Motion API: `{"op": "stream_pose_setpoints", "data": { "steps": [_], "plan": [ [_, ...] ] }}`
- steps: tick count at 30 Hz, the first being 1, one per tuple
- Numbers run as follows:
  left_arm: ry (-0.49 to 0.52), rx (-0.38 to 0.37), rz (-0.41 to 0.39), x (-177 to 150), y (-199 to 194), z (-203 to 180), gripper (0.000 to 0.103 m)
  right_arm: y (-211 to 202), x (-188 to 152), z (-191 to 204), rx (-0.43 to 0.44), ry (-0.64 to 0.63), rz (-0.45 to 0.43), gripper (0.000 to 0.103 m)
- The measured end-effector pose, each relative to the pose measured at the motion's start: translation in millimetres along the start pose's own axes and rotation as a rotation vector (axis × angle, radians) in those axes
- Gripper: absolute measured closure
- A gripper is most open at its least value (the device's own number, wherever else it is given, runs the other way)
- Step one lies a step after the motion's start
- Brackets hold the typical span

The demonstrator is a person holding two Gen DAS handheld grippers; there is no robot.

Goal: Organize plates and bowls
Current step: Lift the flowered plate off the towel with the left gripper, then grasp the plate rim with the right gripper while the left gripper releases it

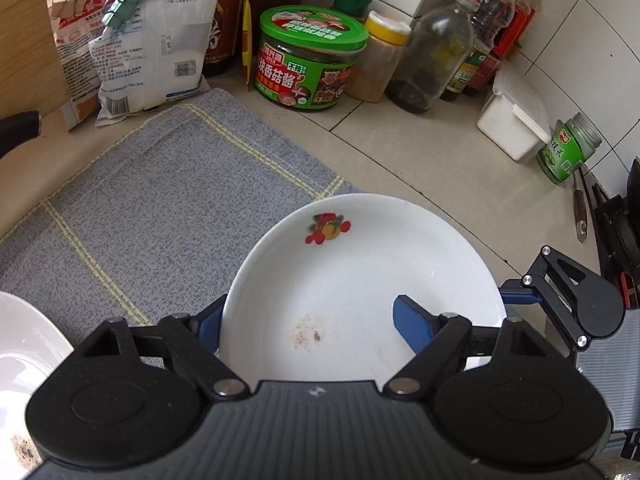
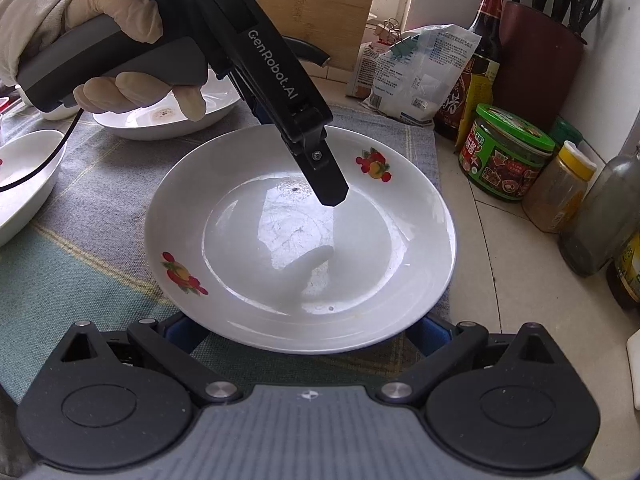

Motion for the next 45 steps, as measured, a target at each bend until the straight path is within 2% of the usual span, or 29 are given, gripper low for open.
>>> {"op": "stream_pose_setpoints", "data": {
  "steps": [10,14,25,33,37,39,41,45],
  "plan": [
    [-0.021,0.007,-0.013,4,8,7,0.019,5,2,-5,-0.003,0.029,-0.004,0.0],
    [-0.025,0.005,-0.025,6,8,7,0.013,5,2,-4,-0.004,0.036,-0.001,0.0],
    [0.035,0.076,-0.092,1,-15,-1,0.011,-6,-1,-1,0.003,0.08,-0.019,0.0],
    [0.056,0.135,-0.216,-3,-64,-15,0.011,-14,-7,9,-0.042,0.126,0.024,0.0],
    [0.067,0.187,-0.297,-15,-99,-27,0.009,-24,-17,16,-0.096,0.149,0.052,0.0],
    [0.055,0.224,-0.349,-22,-117,-30,0.001,-29,-21,19,-0.126,0.154,0.056,0.0],
    [0.035,0.259,-0.418,-31,-137,-33,0.001,-34,-23,23,-0.139,0.151,0.049,0.0],
    [0.01,0.365,-0.484,-54,-165,-35,0.001,-46,-24,35,-0.132,0.143,0.019,0.0]
  ]
}}
Point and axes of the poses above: each gripper's, at about its wrist camera, not at the fingertips, and y roughly the way its jaws point, z to its left, x to its top, the point moved 10 cm from there along y, roughly the way its jaws point, and after that the axes turned 3 degrees about z, right-handed, at the moved point
